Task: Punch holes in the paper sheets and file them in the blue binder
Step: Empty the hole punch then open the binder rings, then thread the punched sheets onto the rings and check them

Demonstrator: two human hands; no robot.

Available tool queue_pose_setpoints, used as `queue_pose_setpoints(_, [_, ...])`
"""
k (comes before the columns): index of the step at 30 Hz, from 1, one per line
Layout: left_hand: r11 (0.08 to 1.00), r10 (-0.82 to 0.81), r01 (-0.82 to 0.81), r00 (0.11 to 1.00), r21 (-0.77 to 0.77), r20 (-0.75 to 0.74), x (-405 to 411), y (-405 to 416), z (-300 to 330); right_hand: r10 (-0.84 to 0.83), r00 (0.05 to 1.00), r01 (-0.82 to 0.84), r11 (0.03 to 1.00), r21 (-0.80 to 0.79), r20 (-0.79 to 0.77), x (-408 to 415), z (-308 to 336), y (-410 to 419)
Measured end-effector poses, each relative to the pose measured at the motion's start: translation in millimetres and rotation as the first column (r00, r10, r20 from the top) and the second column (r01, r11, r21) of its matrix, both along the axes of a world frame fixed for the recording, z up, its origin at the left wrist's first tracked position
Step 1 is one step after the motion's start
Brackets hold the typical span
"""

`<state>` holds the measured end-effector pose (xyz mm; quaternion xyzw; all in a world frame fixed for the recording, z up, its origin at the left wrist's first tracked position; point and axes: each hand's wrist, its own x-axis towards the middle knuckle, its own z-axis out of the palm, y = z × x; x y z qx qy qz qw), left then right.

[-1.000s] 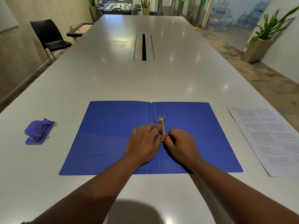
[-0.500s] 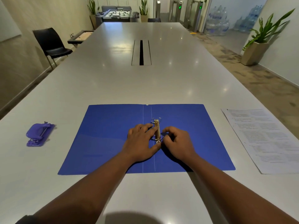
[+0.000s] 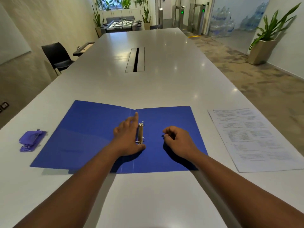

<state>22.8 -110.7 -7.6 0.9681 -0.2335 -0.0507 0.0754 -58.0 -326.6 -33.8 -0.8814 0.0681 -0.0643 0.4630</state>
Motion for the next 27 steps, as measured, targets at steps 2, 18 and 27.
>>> queue_pose_setpoints(2, [0.999,-0.041,0.04,0.999,0.037,0.032,-5,-20,11,-0.047,0.999,0.047,0.999,-0.009,0.026,-10,4,-23])
queue_pose_setpoints(18, [0.697,-0.228,-0.403,0.659,-0.593,-0.716,-54,-263,18,-0.513,0.847,0.494,0.666,-0.558,0.138,-108,-5,-234])
queue_pose_setpoints(27, [0.577,-0.037,-0.665,0.558,-0.474,-0.829,-45,-315,27,-0.481,0.873,0.417,0.659,-0.626,0.074,-114,-21,-243])
